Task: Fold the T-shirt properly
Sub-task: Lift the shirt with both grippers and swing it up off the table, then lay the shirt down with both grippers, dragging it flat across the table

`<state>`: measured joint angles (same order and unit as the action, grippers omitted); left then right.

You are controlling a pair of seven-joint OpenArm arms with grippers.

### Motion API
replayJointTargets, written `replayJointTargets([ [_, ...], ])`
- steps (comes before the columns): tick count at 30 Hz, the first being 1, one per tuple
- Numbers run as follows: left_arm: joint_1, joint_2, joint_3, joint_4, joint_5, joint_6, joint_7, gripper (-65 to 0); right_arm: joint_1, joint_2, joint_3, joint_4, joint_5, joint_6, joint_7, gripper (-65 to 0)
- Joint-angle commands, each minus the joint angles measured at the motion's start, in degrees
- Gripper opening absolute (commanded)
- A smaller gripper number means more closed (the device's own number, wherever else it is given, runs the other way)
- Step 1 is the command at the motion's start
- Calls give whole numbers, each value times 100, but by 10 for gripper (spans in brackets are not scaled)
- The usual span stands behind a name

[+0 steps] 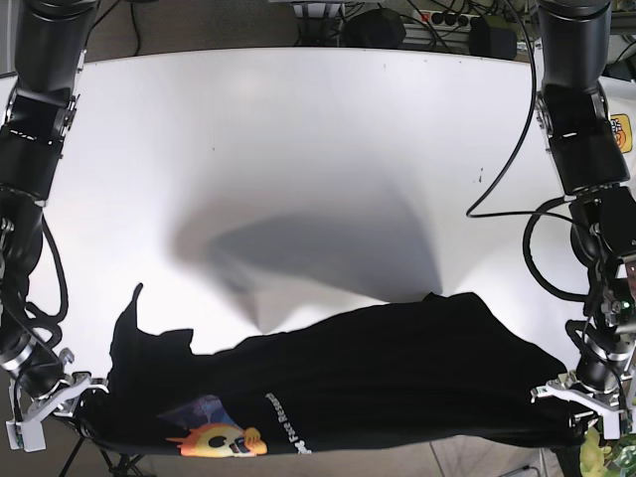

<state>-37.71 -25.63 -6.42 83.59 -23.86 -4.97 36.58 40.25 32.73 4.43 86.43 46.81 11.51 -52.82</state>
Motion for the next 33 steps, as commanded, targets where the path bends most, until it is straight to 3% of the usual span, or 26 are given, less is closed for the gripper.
replayJointTargets([
  [1,-470,-193,-49,-91,25,44,-225,-650,612,204,-95,29,9,-74,222,-628],
  [12,-1288,-413,-49,-364,-10,36,-225,-650,1026,380,-218,20,53,-74,222,-628],
  [19,-778,-387,154,-214,-19,-193,-225,-650,-12,353,248,354,62,-74,240,-628],
  [33,1314,-141,-435,489,-19,-210,-242,-650,-2561,-464,1434,1084,62,-65,240,-628],
])
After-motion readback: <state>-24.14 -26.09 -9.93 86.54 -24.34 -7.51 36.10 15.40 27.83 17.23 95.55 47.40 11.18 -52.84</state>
